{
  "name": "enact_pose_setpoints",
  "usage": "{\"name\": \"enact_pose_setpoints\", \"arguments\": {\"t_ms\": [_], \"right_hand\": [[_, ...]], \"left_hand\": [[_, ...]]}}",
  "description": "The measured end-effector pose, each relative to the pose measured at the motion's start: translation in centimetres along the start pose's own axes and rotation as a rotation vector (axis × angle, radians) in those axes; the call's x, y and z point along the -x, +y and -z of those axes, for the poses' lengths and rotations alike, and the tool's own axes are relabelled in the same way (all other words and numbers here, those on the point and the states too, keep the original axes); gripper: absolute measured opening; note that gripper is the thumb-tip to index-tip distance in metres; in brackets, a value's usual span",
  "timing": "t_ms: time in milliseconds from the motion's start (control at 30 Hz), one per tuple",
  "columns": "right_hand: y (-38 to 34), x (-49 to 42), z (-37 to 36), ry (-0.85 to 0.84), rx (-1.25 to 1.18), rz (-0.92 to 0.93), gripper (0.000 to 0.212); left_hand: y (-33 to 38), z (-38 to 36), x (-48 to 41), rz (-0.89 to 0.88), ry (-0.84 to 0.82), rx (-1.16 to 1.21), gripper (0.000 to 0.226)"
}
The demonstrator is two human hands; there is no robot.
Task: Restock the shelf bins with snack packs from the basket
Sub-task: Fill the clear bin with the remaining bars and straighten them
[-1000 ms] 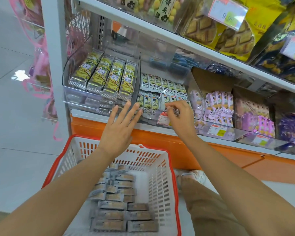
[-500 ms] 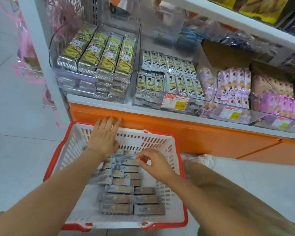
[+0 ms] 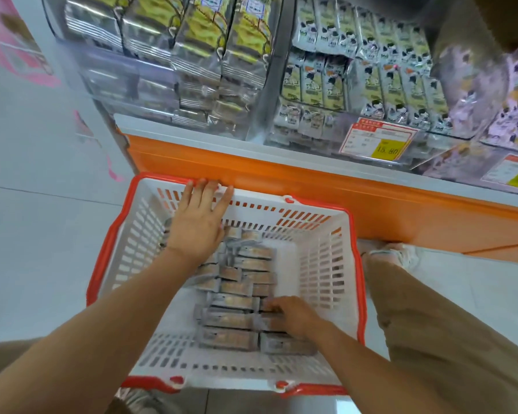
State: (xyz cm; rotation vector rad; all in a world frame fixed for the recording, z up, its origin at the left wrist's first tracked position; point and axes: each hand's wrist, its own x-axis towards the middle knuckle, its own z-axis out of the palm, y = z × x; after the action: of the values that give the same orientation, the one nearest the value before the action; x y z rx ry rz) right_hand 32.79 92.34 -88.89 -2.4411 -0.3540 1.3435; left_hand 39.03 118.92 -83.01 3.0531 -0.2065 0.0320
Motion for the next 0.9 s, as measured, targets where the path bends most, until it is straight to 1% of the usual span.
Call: {"name": "enact_pose_setpoints", "arguments": {"t_ms": [67,200,367,467,533,667,733,767,833,900], "right_hand": [[0.4,-0.3,-0.3,-0.032,0.048,0.010,0.034],[0.5,-0.8,0.2,-0.065,0.136,0.034,0.040],[0.1,-0.4,1.7,-0.054,0.129,0.073,0.036],[-0.4,0.5,3.2,0.034,0.047,0.101,0.033],[-0.6,1.3,4.3,0.132,-0.064,0.155,0.027],[-1.7,3.8,7.0,0.322,-0.249,0.221,0.024],[-2.6,5.1,8.2,0.407,-0.406,0.257,0.024],[-3.0,5.8,8.8,0.454,-0.478,0.290,0.023],[-4.0,7.4,9.8,0.552,-0.613,0.369,0.023],[-5.0,9.0,10.8,0.639,-0.706,0.444,0.024]], "left_hand": [[0.0,-0.1,0.0,0.009,0.011,0.009,0.075],[0.1,-0.2,0.0,0.020,0.014,0.004,0.076],[0.3,0.0,-0.1,0.035,-0.020,-0.033,0.081],[0.5,0.4,-0.1,0.045,-0.065,-0.056,0.083],[0.8,1.1,-0.1,0.061,-0.105,-0.056,0.083],[1.8,2.9,0.2,0.072,-0.132,-0.011,0.072],[2.6,4.1,0.5,0.090,-0.166,0.136,0.060],[3.2,5.0,0.5,0.117,-0.208,0.251,0.051],[4.3,6.9,0.6,0.225,-0.317,0.521,0.039],[5.5,8.5,0.6,0.380,-0.441,0.855,0.042]]}}
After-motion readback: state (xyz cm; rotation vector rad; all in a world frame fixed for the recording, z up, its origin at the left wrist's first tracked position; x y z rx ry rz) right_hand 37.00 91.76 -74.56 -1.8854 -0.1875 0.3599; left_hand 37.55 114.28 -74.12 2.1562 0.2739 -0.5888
